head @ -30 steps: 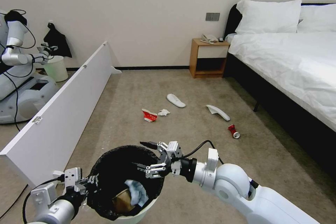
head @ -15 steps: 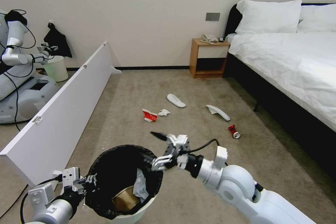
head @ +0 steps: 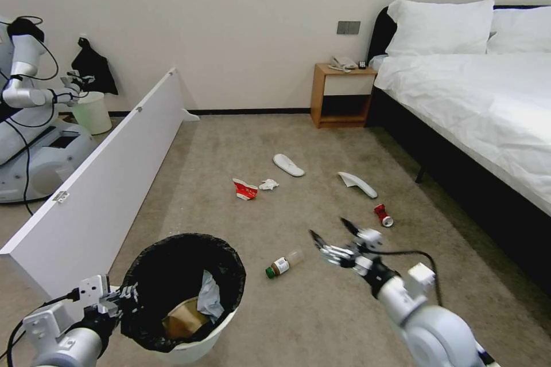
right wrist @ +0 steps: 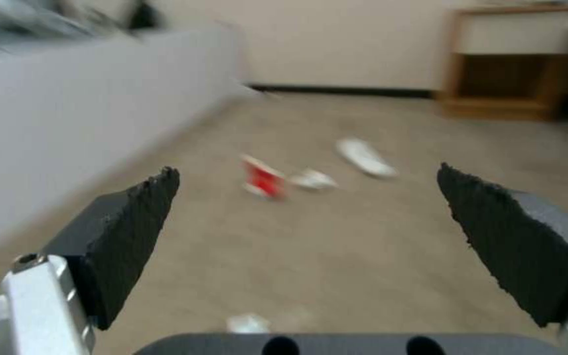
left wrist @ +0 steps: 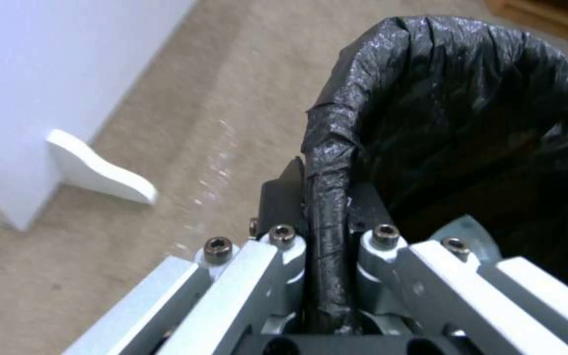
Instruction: Pick up the trash bin, then pick up the garbage from the floor and place it into the trash bin.
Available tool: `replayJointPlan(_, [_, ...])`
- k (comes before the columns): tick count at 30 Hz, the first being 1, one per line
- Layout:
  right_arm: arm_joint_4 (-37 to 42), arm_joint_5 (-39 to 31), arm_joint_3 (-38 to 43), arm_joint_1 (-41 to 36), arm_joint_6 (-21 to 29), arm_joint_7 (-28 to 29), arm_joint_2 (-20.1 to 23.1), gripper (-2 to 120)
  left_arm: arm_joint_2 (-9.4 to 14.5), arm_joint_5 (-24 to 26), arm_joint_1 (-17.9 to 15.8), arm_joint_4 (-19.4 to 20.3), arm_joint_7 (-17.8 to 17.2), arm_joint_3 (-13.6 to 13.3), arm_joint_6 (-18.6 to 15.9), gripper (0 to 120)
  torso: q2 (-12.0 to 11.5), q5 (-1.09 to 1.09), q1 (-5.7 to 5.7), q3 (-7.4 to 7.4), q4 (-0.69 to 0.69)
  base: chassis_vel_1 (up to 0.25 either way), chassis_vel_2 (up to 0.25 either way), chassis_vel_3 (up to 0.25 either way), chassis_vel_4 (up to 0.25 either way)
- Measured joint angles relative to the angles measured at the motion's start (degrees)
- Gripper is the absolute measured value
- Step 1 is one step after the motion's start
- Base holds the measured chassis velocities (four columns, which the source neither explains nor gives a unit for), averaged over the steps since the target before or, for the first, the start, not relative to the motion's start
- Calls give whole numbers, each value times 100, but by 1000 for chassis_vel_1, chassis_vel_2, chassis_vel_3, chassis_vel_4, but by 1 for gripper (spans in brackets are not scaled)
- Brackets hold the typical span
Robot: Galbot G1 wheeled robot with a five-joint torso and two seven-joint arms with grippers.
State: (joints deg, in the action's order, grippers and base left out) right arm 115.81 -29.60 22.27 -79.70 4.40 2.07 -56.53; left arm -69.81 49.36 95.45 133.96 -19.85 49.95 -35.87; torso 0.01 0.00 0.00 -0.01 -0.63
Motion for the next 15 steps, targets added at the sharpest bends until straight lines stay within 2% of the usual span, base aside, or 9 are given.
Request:
replayJointPlan(3, [15, 518, 545, -735, -10, 218, -336, 100, -99, -44, 72, 5, 4, 206, 23, 4, 0, 0, 0, 0, 1, 0, 0, 0, 0])
replayJointPlan(5, [36, 687, 664, -940, -66, 228, -435, 100, -130, -43, 109, 30, 1, 247, 23, 4, 0, -1, 0, 0, 2, 0, 0, 0, 0])
replayJointPlan(10, [25, 1239, 883, -1587, -450, 140, -837, 100, -252, -80, 247, 81, -37, 285, 25, 4, 0, -1, 0, 0, -1, 0, 0, 0, 0])
replayJointPlan(11, [-17, 1360, 902, -1676, -554, 101, -923, 100, -261, -110, 294, 81, -38, 279, 28, 4, 0, -3, -1, 0, 3, 0, 0, 0, 0])
replayJointPlan(15, [-85, 1632, 986, -1876, -743, -25, -1250, 100, -208, -146, 410, 50, -26, 278, 49, 4, 0, 1, 0, 0, 3, 0, 0, 0, 0])
